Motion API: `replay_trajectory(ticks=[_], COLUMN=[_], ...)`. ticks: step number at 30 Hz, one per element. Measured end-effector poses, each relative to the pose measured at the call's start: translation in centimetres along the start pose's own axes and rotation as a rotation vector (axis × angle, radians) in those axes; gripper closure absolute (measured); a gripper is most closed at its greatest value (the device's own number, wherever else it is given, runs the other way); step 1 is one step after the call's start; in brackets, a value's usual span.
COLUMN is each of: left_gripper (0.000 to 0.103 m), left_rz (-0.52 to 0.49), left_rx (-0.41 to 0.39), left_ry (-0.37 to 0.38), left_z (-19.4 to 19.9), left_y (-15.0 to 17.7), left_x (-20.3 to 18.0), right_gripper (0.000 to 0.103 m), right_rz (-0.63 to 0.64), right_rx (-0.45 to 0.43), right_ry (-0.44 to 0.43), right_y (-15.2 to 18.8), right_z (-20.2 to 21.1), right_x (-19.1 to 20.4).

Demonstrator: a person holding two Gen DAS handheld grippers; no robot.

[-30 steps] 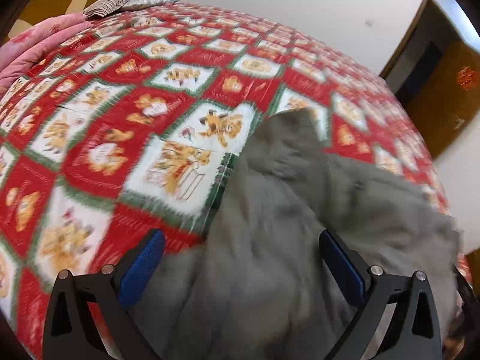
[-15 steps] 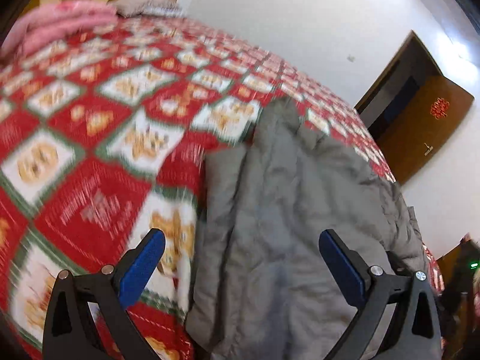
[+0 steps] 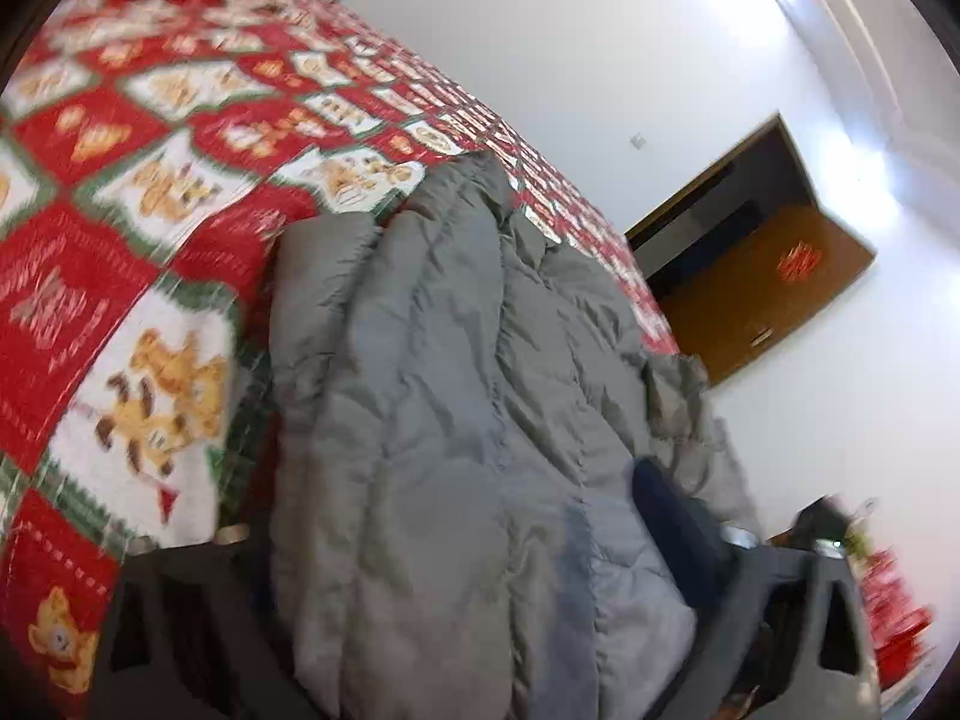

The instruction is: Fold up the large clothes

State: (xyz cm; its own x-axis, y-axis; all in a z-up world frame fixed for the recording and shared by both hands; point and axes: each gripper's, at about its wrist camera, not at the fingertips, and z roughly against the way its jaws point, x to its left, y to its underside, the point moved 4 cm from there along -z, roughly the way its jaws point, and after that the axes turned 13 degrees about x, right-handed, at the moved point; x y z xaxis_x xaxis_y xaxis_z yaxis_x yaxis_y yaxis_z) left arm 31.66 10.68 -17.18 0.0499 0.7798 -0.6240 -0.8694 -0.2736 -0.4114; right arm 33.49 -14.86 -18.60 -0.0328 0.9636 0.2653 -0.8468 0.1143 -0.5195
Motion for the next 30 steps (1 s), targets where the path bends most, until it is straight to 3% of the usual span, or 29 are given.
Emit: replay_trajectory(ticks=[2, 3, 6, 11, 14, 17, 19, 25, 30], left_gripper=[0.067, 0.075, 0.081, 0.083, 0.083, 0.083, 0.083, 0.083, 0.083], left_rz=[0.005, 0.004, -0.097, -0.309, -0.468, -0.644, -0.736, -0.934, -1.067], left_rx=[0.019, 0.014, -0.015, -0.070, -0.076, -0.093, -0.089, 0.006, 0.113], left_ry=[0.005, 0.018, -0.033, -0.041, -0.081, -0.150, -0.176, -0.206, -0.259], left_z=[-0.6, -0.5, 0.6, 2.4, 2.0, 1.0, -0.1, -6.5, -13.4], left_y=[-0.3, -0.4, -0.8, -1.1, 0.0, 2.4, 3.6, 8.7, 14.4], left_x=[-0.7, -1.0, -4.2, -12.0, -17.7, -22.8, -25.2, -29.8, -30.8], right_gripper=[0.086, 0.086, 0.086, 0.086, 0.086, 0.081, 0.080, 0.077, 0.076], right_rz=[-0.008, -0.020, -0.081, -0.168, -0.178, -0.214, -0.247, -0.255, -0.331], right_rx=[0.014, 0.022, 0.039, 0.057, 0.102, 0.144, 0.114, -0.040, -0.091], right_ry=[-0.013, -0.025, -0.078, -0.194, -0.246, -0.364, -0.416, -0.245, -0.072], right_y=[-0.1, -0.1, -0.1, 0.1, -0.4, -1.0, -1.1, 0.7, 3.7], right_z=[0.0, 0.0, -0.1, 0.0, 0.1, 1.5, 4.2, 14.1, 18.2], right_x=[-0.2, -0.3, -1.0, -2.1, -2.6, -3.8, -5.8, -14.1, -21.5])
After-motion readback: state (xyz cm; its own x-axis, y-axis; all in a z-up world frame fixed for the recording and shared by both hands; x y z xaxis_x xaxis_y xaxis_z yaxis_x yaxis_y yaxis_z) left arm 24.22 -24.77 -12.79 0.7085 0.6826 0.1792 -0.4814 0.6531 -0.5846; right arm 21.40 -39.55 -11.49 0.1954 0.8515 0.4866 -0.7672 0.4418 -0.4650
